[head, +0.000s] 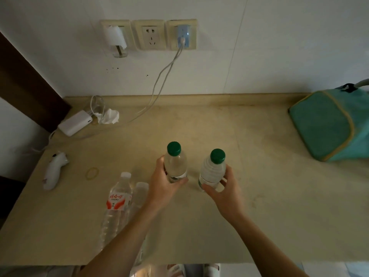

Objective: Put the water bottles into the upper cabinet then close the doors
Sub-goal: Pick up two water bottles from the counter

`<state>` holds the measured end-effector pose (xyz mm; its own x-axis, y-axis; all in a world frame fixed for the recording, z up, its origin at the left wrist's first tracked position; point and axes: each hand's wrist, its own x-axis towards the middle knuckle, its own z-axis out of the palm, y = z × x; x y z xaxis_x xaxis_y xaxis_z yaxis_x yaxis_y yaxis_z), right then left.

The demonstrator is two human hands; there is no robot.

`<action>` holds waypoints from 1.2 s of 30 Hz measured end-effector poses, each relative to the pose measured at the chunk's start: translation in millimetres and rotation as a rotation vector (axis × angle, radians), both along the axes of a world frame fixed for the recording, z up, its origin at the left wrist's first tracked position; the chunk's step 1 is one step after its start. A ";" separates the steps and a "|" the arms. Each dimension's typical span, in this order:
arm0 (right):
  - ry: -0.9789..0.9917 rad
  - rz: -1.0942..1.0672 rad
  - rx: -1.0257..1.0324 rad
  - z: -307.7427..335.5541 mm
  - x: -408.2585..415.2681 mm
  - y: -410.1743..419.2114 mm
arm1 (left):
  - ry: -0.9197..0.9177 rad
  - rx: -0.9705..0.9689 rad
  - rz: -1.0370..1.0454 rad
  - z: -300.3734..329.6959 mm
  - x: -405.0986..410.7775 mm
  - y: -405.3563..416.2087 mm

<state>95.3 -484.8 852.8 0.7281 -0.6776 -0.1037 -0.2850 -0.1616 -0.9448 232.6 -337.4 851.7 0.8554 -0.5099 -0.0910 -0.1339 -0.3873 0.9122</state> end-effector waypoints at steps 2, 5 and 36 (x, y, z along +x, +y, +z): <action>-0.017 -0.002 0.008 -2.0 2.8 0.7 | -0.007 -0.023 0.031 -3.5 0.9 -4.0; -0.036 -0.009 0.034 -1.0 0.6 0.9 | -0.001 -0.046 0.050 -2.6 -1.2 -4.7; -0.875 -0.325 -0.541 448.3 -114.3 -68.4 | -0.489 -0.828 -0.438 468.4 -66.9 -108.5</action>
